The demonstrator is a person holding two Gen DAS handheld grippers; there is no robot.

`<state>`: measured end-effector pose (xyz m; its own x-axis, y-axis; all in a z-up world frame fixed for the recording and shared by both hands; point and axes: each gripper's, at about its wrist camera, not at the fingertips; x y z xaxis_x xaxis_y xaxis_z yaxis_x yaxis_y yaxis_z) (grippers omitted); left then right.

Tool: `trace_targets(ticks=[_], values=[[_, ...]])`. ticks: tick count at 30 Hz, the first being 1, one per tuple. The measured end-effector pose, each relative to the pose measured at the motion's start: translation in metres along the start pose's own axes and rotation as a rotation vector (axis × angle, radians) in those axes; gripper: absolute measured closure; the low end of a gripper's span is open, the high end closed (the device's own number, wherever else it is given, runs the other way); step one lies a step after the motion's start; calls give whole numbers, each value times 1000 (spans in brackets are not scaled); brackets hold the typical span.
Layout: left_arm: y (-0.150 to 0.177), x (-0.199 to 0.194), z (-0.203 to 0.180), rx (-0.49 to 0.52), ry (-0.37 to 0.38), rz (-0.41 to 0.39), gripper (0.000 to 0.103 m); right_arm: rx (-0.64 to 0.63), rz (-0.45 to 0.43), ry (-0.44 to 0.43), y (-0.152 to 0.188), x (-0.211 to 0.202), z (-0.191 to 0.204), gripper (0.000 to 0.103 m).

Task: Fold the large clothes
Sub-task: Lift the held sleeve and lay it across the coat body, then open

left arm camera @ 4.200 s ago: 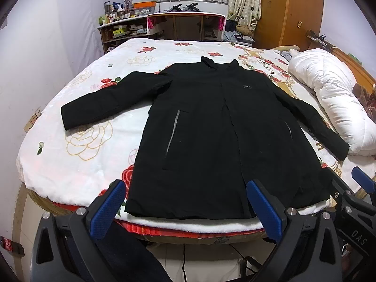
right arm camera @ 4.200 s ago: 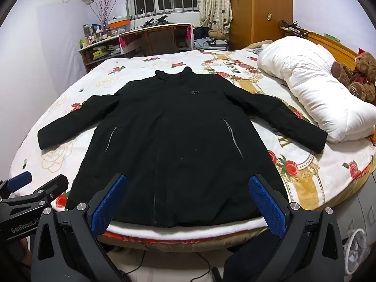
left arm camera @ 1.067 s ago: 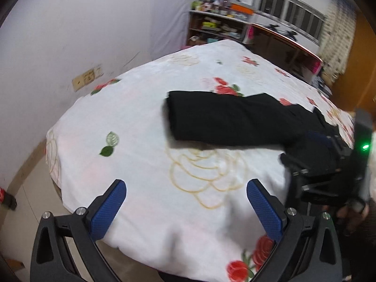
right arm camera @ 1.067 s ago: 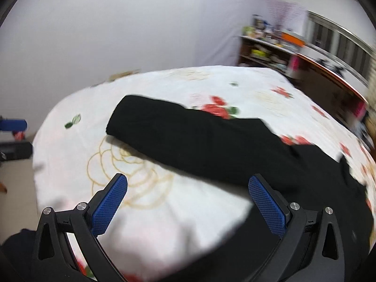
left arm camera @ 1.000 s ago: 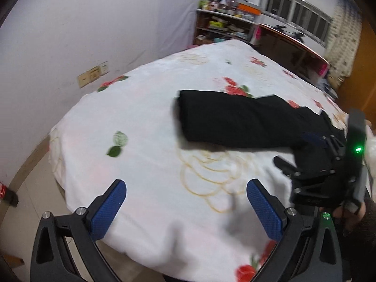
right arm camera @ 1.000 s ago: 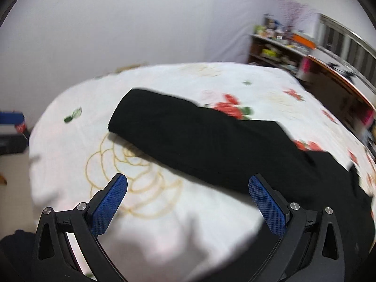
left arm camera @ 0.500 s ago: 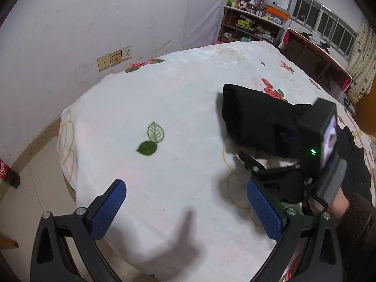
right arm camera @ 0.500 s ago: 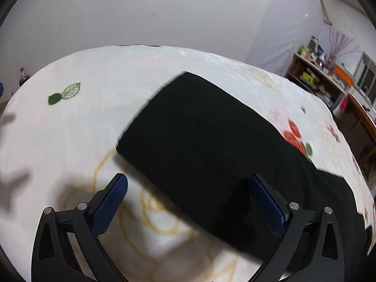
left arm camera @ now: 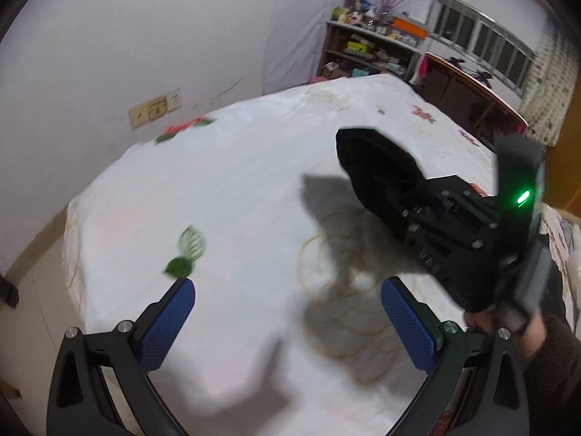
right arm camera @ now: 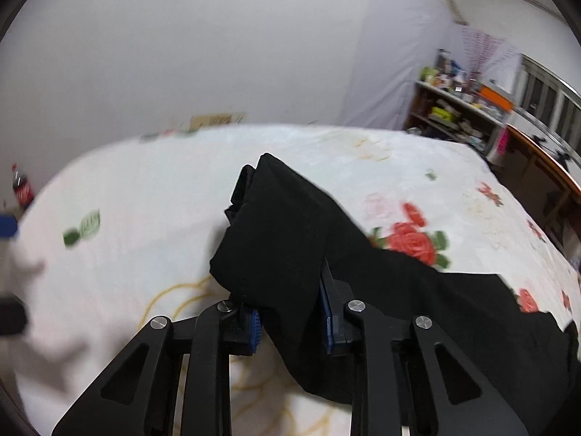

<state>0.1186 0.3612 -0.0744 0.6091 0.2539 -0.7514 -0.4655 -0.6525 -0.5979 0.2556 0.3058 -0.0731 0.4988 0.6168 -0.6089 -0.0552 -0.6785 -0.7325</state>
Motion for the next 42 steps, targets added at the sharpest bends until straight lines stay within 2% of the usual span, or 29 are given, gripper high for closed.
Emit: trace_targets(ticks=[8,16,24,29,32,37,42], values=[[-5,6,-57,55,102,1,0,197,-94,99,-2,-80,-83,83],[-9,15,-122,88,202,-2,0,328,-127,224,22,-143,-156,85],[-2,20,-178,154,254,10,0,398,-136,330,51,-186,-190,85],[1,30,-211,195,264,28,0,503,-147,373,81,-217,-223,85],[3,36,-230,197,294,48,0,527,-137,439,97,-234,-235,85],[8,44,-260,209,278,32,0,595,-133,518,131,-264,-249,85],[21,54,-297,271,269,33,0,641,-102,574,168,-283,-262,85]])
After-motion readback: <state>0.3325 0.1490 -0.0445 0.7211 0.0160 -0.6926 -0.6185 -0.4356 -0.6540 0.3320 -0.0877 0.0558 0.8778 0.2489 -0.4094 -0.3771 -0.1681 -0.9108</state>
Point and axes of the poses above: each gripper's, at about its wrist camera, not at the fingertips, and x roughly the way its jaws point, z to its left, y to its underside, and after that the axes turned 13 degrees about -x, right-handed
